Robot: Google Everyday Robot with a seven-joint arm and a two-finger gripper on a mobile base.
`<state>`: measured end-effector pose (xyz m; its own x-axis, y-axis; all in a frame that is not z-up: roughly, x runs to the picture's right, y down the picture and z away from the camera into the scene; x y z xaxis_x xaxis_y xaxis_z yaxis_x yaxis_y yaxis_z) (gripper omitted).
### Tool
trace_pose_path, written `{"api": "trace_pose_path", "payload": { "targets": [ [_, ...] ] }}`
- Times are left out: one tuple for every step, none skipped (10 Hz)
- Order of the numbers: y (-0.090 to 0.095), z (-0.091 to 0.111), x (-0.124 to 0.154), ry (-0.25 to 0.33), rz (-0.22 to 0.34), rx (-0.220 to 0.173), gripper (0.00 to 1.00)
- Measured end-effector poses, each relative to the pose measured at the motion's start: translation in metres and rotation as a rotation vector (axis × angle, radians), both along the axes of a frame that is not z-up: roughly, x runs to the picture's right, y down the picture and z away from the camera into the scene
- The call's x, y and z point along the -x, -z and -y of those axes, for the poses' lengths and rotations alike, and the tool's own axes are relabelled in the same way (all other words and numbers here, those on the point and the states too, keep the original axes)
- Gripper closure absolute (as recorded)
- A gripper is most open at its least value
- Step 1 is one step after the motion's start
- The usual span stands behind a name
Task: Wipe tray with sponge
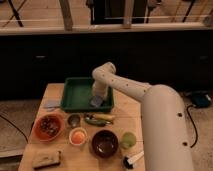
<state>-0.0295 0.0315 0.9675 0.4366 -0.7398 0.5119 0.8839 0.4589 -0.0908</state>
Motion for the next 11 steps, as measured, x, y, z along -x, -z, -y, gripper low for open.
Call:
{"api": "trace_pose_path", "payload": {
  "targets": [
    [-0.009,0.011,-0.003,-0.010,-0.016,-0.007,1.00],
    [-0.014,0.020,-0.001,-0.014,-0.021,-0.014,1.00],
    [-0.015,0.024,0.004,-0.013,-0.017,-0.018,1.00],
    [-0.016,0.028,0.012,-0.008,-0.012,-0.023,1.00],
    [-0.015,0.027,0.026,0.011,0.008,-0.024,1.00],
    [-0.011,0.024,0.043,0.032,0.041,-0.022,1.00],
    [-0.006,0.019,0.053,0.047,0.073,-0.019,1.00],
    [0.002,0.010,0.058,0.064,0.106,-0.008,1.00],
    [0.009,0.001,0.060,0.076,0.134,0.002,1.00],
    [0.017,-0.008,0.059,0.082,0.155,0.011,1.00],
    [0.021,-0.014,0.055,0.079,0.170,0.020,1.00]
  ]
}}
